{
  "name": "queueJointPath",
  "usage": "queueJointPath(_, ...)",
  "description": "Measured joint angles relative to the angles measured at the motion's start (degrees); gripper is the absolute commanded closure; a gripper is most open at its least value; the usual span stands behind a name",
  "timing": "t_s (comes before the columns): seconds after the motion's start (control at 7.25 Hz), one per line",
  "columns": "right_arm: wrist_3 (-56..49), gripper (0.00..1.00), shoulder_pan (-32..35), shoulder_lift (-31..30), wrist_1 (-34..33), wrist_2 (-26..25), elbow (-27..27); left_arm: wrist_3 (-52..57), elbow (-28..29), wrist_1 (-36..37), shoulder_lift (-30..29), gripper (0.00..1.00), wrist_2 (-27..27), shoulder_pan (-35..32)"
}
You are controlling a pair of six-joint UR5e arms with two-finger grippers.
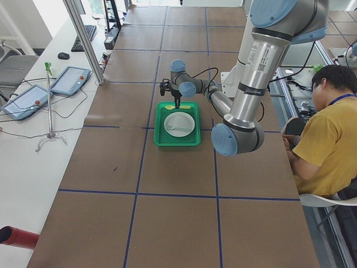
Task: Place spoon
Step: 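Carry the yellow spoon off the plate and lower it onto the tray, then open the left gripper and lift it away from the spoon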
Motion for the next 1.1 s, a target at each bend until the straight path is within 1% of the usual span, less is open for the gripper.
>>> queueJointPath(0.14,0.00,0.00,0.00,0.00,0.01,0.00,0.00,0.23,0.27,-0.01,-0.01,0.05,0.00,0.15)
queueJointPath(0.28,-0.02,0.00,0.00,0.00,0.03,0.00,0.00,0.36,0.17,-0.01,0.06,0.01,0.00,0.18)
queueJointPath(0.55,-0.02,0.00,0.00,0.00,0.00,0.00,0.00,0.99,-1.77,0.41,0.66,0.01,-0.08,-0.91)
queueJointPath(0.69,-0.01,0.00,0.00,0.00,0.00,0.00,0.00,3.78,-3.76,1.75,1.56,0.01,-0.72,-3.93)
queueJointPath(0.83,0.00,0.00,0.00,0.00,0.00,0.00,0.00,10.92,-6.23,4.47,3.85,0.00,-2.75,-9.40)
queueJointPath(0.97,0.00,0.00,0.00,0.00,-0.01,0.00,0.00,21.18,-8.13,7.02,7.55,0.00,-5.02,-16.26)
queueJointPath(1.1,0.00,0.00,0.00,0.00,-0.01,0.00,0.00,32.84,-8.37,8.22,11.64,0.00,-6.18,-23.63)
